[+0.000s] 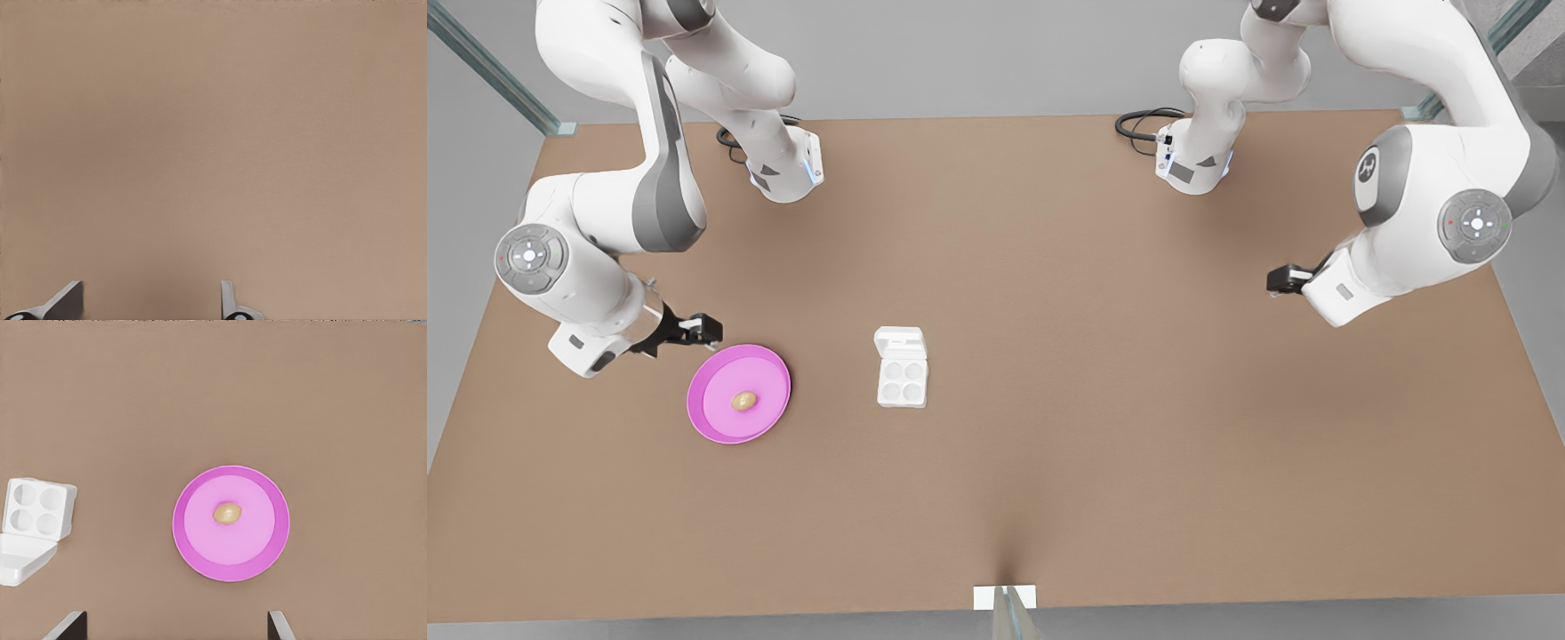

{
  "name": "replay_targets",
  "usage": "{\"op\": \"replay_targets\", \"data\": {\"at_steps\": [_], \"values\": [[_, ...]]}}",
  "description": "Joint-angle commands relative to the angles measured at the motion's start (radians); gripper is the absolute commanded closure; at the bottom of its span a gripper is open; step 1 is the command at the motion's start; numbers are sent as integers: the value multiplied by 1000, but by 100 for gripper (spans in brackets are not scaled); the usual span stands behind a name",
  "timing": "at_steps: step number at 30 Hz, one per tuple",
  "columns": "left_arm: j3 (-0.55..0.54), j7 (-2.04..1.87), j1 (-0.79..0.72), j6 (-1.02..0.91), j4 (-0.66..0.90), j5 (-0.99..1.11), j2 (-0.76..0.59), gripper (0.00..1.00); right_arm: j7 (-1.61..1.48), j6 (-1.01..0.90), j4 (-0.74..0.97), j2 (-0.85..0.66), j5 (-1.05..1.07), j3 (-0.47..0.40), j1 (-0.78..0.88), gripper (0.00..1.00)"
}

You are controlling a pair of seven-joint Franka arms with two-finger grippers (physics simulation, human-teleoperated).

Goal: Pack egg into the box and close the box lid

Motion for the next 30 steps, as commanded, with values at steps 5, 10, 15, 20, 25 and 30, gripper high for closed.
{"op": "replay_targets", "data": {"at_steps": [5, 10, 15, 20, 25, 30], "values": [[-1, 83, 2, 74, -2, 18, 7, 0, -44, -50, 21, 153, -37, -1, -48, 0], [-2, 83, -16, 82, -2, 18, 29, 0, -23, 187, 121, 443, -40, -1, -38, 0], [-2, 83, -18, 82, -3, 16, 30, 0, -76, 353, 132, 582, -37, -3, -71, 0], [-2, 83, -19, 79, -8, 16, 30, 0, -83, 388, 133, 592, -37, -3, -78, 0], [-2, 83, -20, 80, -8, 16, 32, 0, -67, 730, -146, 468, -28, 26, -144, 0], [-2, 83, -20, 79, -8, 16, 33, 0, -67, 790, -210, 448, -26, 135, -253, 0]]}}
